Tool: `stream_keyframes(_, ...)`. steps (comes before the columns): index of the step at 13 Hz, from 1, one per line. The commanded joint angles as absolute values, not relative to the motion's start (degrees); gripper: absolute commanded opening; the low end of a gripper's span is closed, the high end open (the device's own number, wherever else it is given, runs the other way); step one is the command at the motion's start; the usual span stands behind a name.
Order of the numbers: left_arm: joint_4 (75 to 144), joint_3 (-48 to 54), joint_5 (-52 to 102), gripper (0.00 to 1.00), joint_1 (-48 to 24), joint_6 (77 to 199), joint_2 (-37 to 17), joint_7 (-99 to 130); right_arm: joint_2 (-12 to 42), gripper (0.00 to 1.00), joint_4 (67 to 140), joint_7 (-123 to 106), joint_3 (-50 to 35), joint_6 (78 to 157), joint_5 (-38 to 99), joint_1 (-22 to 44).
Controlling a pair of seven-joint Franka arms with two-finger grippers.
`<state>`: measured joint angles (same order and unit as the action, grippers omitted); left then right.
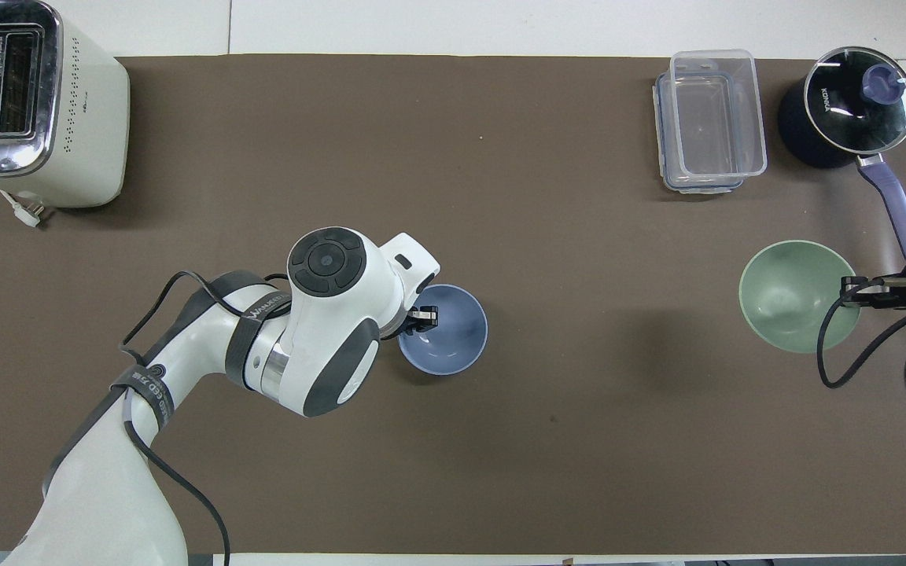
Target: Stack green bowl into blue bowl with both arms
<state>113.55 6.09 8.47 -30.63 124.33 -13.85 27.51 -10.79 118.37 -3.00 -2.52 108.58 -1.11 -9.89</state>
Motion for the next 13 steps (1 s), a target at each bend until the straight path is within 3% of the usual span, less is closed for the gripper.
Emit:
stream_keyframes(1,109.01,5.27,9.58,1.0,-24.65,114.83,-10.03,26.37,-7.92,0.0,112.25,-4.13,-2.81,104.51,-1.05,-9.41)
stream_keyframes(4,100.75,5.1,8.79,1.0,-14.97,104.36,-9.41,21.81,-7.82,0.0,111.97,2.6,-3.6,105.12,-1.05,-4.94)
stream_keyframes(9,100.11,5.01,6.34,1.0,2.0,94.06,-1.77,0.39,-7.91,0.0,113.55,17.73,-3.6,106.86,2.97,7.54)
stream_keyframes(11,99.67,5.01,3.44,1.0,4.04,91.86,-0.62,-2.1,-6.86,0.0,115.04,19.59,-3.69,111.08,5.18,12.28)
stream_keyframes(13,94.16,5.36,0.54,1.0,3.34,86.87,-1.57,-2.11,-4.23,0.0,115.22,21.7,-3.6,114.33,7.2,17.29)
